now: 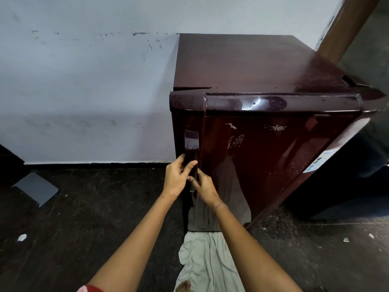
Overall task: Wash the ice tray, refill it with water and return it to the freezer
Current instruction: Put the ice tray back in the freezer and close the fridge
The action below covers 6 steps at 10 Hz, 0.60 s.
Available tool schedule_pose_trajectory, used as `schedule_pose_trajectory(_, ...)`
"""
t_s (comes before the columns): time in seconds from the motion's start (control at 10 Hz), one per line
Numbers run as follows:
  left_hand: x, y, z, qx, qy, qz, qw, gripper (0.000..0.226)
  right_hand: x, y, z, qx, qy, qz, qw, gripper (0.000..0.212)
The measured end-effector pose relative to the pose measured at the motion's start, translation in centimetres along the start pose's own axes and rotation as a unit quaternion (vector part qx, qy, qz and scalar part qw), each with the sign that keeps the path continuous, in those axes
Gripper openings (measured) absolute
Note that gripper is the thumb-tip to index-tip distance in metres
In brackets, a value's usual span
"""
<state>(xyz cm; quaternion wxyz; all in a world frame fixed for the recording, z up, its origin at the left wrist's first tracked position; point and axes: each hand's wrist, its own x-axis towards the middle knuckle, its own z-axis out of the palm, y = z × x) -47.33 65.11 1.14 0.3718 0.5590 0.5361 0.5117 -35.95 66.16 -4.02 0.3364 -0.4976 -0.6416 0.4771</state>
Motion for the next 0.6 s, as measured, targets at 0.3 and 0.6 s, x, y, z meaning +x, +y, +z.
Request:
schedule_pose_trajectory(0.3, -3.7, -3.0, 0.7, 0.154, 0.06, -0.093, 0.982, 0.033, -2.8, 0.9, 0.5, -0.079, 0.039, 0.032, 0.996, 0.055)
schedule_pose_trajectory(0.6, -6.0, -3.5, 0.9, 0.327, -0.009, -0.146, 0.934, 0.024, -6.1, 3.4, 1.2, -0.129, 0.1, 0.084, 0.983, 0.039)
